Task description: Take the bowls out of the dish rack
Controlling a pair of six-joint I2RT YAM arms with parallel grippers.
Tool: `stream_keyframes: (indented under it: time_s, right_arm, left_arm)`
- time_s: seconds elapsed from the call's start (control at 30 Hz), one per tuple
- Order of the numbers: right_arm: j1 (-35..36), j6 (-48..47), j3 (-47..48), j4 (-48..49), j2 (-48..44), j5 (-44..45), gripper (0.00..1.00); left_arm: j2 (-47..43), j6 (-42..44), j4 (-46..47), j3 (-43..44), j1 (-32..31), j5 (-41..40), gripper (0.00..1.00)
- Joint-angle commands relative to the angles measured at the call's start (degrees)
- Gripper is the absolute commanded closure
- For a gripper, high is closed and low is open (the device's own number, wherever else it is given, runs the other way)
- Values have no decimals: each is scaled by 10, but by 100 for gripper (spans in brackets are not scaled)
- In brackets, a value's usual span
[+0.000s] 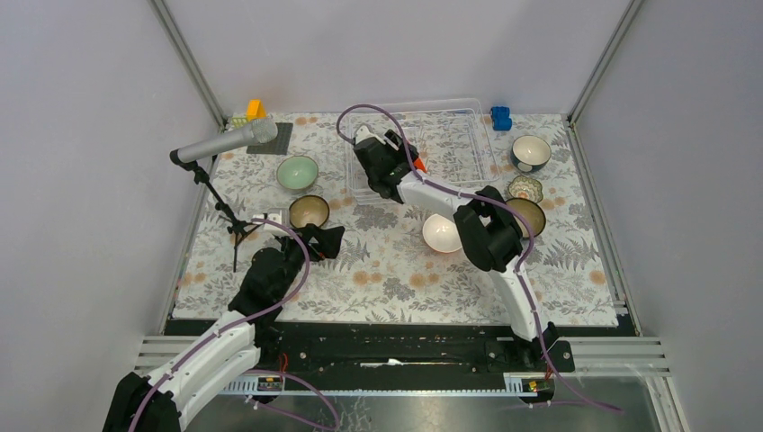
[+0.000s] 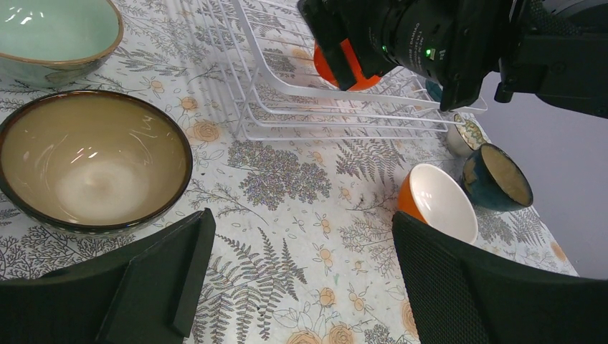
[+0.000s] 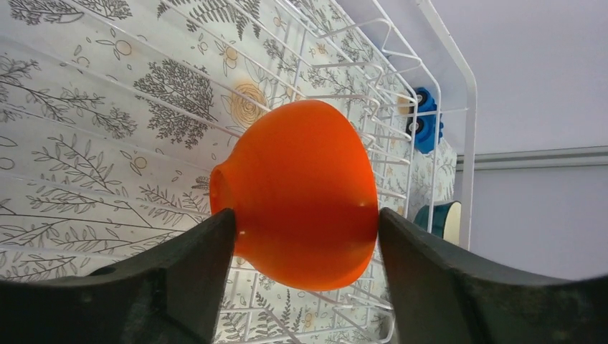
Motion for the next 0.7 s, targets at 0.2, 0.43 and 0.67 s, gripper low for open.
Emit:
stream_keyframes:
  time_s: [0.2,0.43,0.67]
  right_arm:
    - [3,59,36,-86,-9,-79,0]
    - [3,81,51,-146,-9,-136,17]
    - [3,80,18,-139,-26,-141,40]
  left_arm:
    - [-10,4,20,6,-1,-9,1]
    - [-10,4,20,6,-1,-10,1]
    - [-8,3,21,6,-1,-8,1]
